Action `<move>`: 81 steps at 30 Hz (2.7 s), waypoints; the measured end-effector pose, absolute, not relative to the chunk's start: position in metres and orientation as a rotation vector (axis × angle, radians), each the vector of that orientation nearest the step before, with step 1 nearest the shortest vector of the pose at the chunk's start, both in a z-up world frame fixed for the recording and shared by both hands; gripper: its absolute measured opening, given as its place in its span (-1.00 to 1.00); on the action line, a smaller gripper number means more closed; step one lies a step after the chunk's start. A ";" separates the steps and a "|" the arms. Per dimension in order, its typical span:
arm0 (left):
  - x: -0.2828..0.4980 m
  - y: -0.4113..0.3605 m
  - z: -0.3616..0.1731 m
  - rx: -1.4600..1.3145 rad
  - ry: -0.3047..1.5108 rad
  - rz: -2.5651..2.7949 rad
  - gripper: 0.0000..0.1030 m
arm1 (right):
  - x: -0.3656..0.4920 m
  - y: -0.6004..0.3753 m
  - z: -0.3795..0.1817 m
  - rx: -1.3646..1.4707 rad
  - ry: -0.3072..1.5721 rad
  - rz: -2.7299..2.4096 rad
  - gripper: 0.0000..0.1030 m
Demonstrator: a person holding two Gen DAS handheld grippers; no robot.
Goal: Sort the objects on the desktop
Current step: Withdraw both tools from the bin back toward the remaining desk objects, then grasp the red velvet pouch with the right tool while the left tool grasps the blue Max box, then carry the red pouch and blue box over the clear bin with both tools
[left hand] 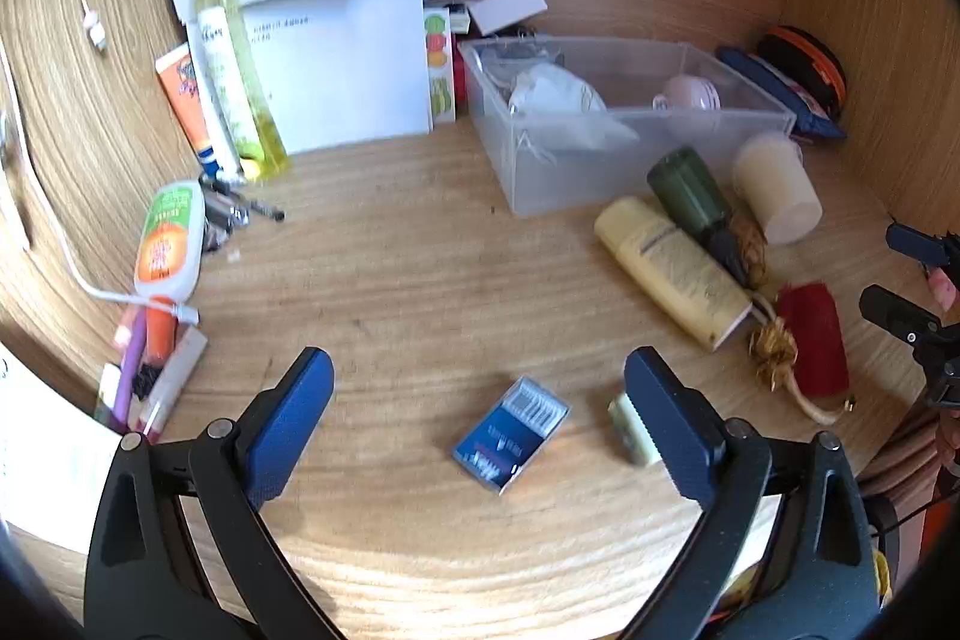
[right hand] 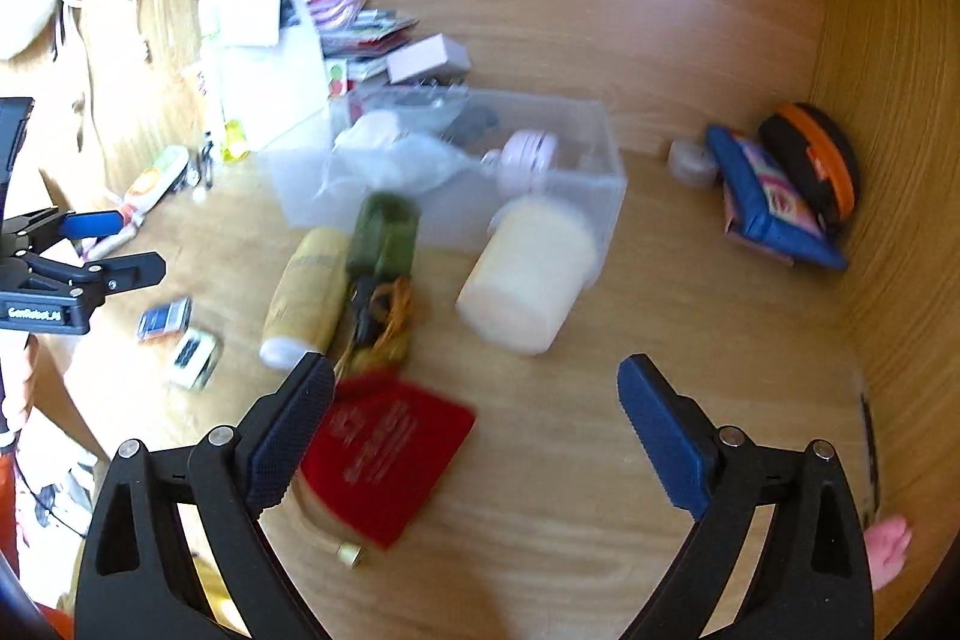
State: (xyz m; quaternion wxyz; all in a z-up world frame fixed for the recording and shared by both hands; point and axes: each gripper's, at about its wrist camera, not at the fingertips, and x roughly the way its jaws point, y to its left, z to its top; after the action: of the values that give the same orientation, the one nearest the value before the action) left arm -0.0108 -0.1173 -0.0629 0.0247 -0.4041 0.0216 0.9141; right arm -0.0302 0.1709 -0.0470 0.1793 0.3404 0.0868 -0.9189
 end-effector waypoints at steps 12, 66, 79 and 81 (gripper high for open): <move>0.000 -0.128 -0.095 -1.329 0.102 2.778 0.92 | -0.018 0.151 -0.087 1.084 0.209 -2.486 0.84; 0.003 -0.101 -0.054 -1.111 0.099 2.821 -0.49 | -0.021 0.171 -0.050 0.938 0.129 -2.497 -0.77; -0.022 -0.087 -0.007 -0.961 0.100 2.878 -0.49 | -0.053 0.188 -0.010 0.830 0.136 -2.503 -0.77; -0.029 -0.083 0.000 -0.933 0.114 2.882 -0.49 | -0.059 0.186 -0.002 0.808 0.157 -2.506 -0.77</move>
State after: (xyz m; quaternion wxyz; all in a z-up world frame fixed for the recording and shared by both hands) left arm -0.0289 -0.0834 -0.0005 0.0551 -0.3074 0.0375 0.9492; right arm -0.0585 0.1862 -0.0019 0.2491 0.2966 0.0576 -0.9201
